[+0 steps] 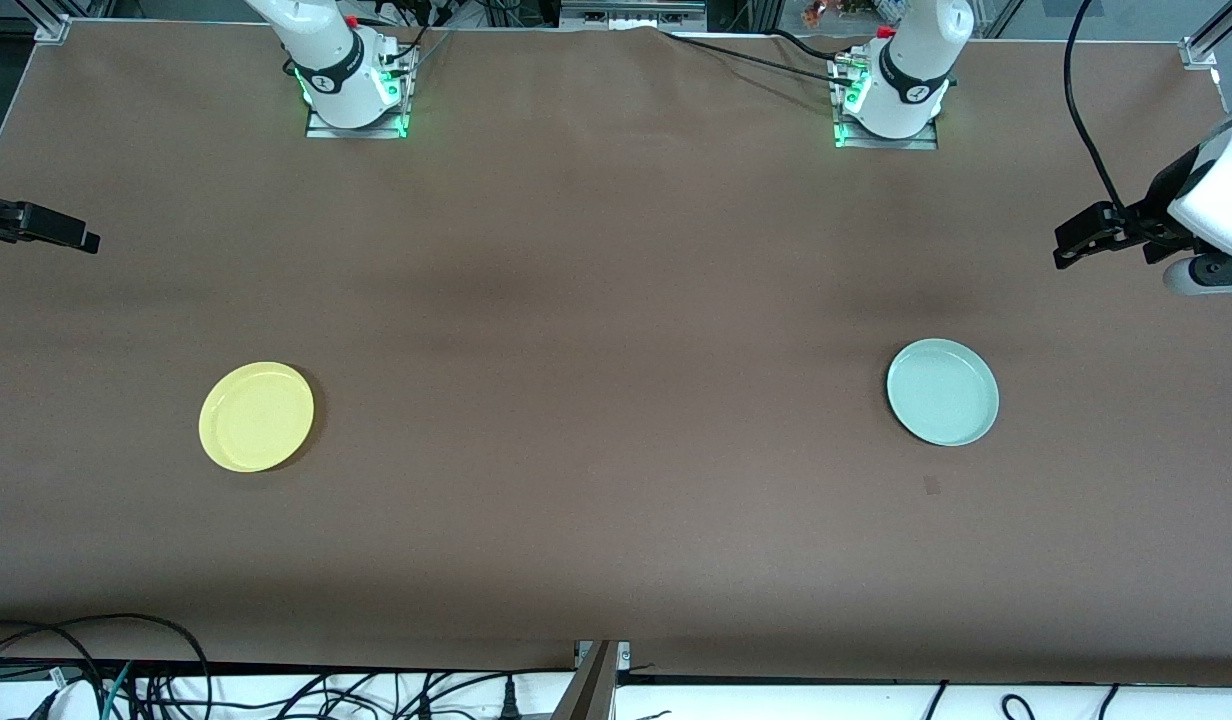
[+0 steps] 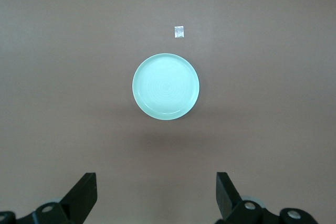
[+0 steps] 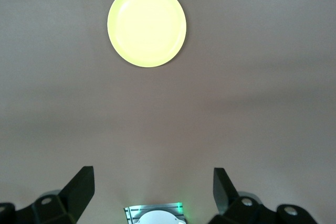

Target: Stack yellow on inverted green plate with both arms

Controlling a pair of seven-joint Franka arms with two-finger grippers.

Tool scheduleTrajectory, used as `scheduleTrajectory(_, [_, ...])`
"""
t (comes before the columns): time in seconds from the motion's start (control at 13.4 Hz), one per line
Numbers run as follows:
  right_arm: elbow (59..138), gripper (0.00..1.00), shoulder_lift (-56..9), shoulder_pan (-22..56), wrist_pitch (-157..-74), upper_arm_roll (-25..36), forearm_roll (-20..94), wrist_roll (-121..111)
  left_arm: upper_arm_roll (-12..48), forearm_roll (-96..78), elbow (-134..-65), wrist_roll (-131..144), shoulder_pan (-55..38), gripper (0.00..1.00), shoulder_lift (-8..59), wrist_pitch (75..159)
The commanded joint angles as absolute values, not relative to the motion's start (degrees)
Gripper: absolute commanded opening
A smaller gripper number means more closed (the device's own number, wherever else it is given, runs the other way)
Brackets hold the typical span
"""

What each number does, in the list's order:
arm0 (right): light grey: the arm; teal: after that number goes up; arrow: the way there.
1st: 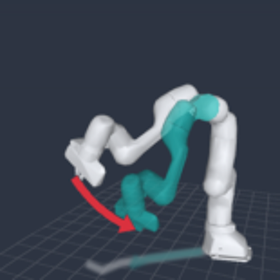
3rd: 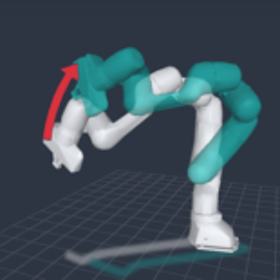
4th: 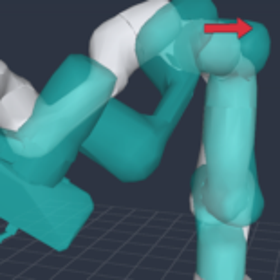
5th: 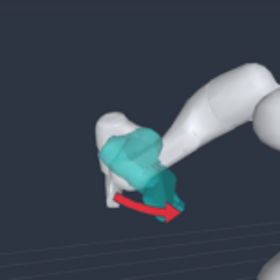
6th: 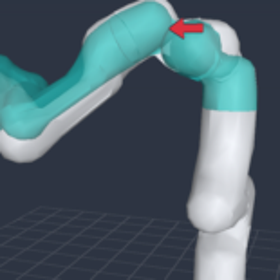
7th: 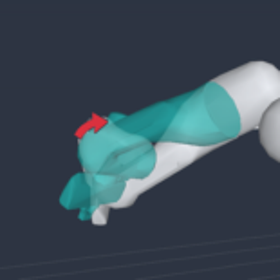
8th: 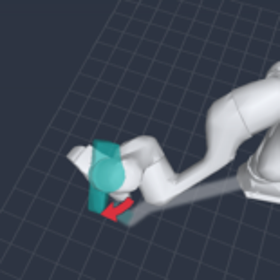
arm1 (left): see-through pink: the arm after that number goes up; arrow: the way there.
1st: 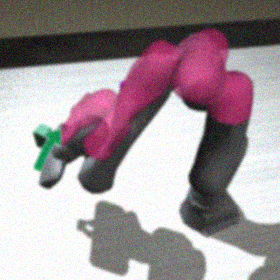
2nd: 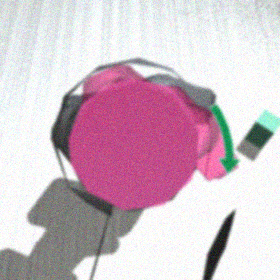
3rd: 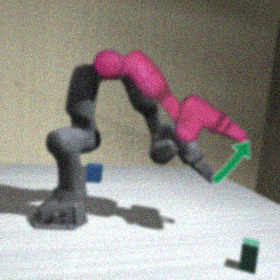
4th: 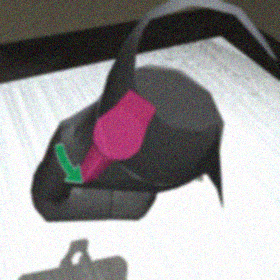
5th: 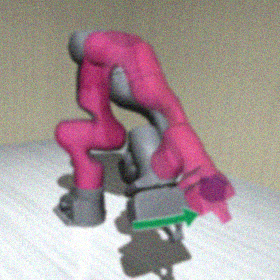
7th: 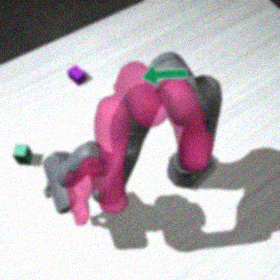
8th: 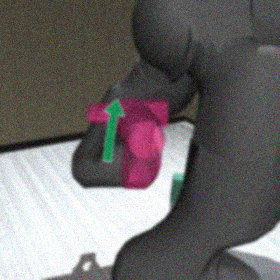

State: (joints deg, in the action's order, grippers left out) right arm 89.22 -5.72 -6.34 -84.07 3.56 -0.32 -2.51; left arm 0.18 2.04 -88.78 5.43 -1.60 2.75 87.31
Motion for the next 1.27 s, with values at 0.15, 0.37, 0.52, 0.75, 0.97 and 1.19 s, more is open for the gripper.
scheduleTrajectory(0.15, [88.6,1.0,-5.5,-6.3,-83.1,3.5,-0.7,-2.0,1.0,3.4,-88.7,4.1,-1.4,1.0,1.7,86.5])
scheduleTrajectory(0.37, [88.6,1.0,-5.5,-6.3,-83.1,3.5,-0.7,-2.0,1.0,3.5,-88.4,3.8,-1.4,1.0,2.0,86.6])
scheduleTrajectory(0.52, [88.6,1.0,-5.5,-6.3,-83.1,3.4,-0.7,-2.0,0.5,3.6,-88.5,3.7,-1.3,1.0,2.1,86.7])
scheduleTrajectory(0.75, [88.6,1.0,-5.5,-6.3,-83.1,3.4,-0.7,-2.0,0.4,3.6,-88.3,3.6,-1.1,1.0,2.6,87.3])
scheduleTrajectory(0.97, [88.6,1.0,-5.5,-6.3,-83.1,3.4,-0.7,-2.0,0.4,3.2,-88.2,4.4,-0.8,1.0,2.7,87.3])
scheduleTrajectory(1.19, [88.6,1.0,-5.5,-6.3,-83.1,3.4,-0.7,-2.0,0.5,1.9,-87.4,3.7,-0.4,1.0,4.3,87.4])
